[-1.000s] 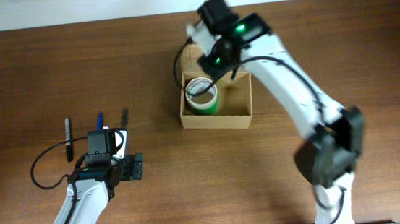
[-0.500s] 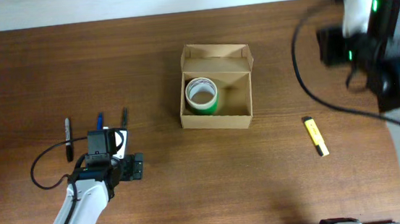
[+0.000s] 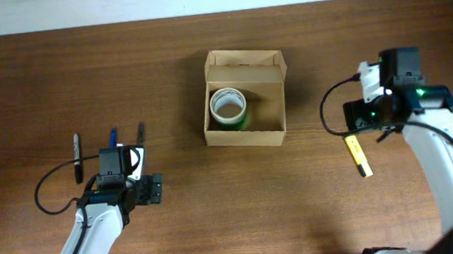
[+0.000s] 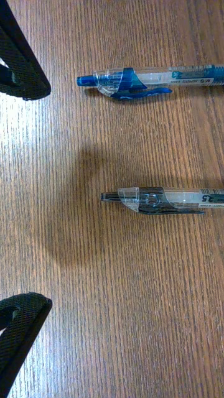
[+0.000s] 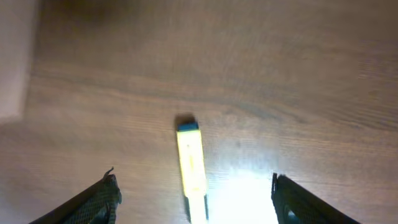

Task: Pack container
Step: 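Grasp the yellow highlighter with the right gripper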

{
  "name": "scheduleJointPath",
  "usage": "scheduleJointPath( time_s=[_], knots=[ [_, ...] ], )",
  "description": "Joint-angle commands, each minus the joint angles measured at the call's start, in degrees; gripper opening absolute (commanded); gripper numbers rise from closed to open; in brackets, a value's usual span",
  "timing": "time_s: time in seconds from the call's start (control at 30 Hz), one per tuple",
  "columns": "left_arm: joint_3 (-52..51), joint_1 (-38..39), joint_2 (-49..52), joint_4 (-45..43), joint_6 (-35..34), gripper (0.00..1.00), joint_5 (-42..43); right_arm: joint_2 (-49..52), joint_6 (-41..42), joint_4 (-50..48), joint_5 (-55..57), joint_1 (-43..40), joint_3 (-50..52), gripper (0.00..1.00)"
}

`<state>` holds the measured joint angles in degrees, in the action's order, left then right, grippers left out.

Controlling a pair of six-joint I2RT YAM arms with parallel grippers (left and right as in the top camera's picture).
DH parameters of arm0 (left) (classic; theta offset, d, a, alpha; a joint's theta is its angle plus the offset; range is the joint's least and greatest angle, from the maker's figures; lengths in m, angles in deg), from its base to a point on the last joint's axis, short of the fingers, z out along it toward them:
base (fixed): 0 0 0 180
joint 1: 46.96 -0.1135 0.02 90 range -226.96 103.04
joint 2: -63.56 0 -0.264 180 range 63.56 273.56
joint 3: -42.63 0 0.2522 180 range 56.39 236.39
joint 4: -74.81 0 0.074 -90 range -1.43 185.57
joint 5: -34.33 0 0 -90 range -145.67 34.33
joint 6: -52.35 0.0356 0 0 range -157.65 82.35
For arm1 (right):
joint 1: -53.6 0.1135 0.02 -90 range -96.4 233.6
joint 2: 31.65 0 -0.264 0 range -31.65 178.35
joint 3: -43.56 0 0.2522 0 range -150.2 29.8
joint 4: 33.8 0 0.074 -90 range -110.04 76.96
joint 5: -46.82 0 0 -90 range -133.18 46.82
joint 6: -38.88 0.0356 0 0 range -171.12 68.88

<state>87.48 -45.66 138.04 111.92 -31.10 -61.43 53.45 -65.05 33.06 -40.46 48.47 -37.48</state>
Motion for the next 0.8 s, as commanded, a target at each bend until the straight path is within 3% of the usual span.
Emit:
scheduleJointPath(
  time_s=[0.0, 0.33, 0.63, 0.77],
  knots=[
    [0.7, -0.3, 0.3, 0.1, -0.5, 0.99, 0.6, 5.5, -7.1, 1.9, 5.2, -0.3, 0.1, 0.78],
    [0.7, -0.3, 0.3, 0.1, -0.5, 0.99, 0.6, 18.2, -6.6, 1.7, 4.3, -1.2, 0.1, 0.70],
    [0.7, -0.3, 0.3, 0.1, -0.5, 0.99, 0.6, 20.7, -2.3, -1.6, 2.0, -3.0, 3.5, 0.69],
    [0.7, -0.3, 0.3, 0.1, -0.5, 0.99, 0.6, 20.7, -1.8, -4.7, 1.9, -3.1, 6.9, 0.57]
  ],
)
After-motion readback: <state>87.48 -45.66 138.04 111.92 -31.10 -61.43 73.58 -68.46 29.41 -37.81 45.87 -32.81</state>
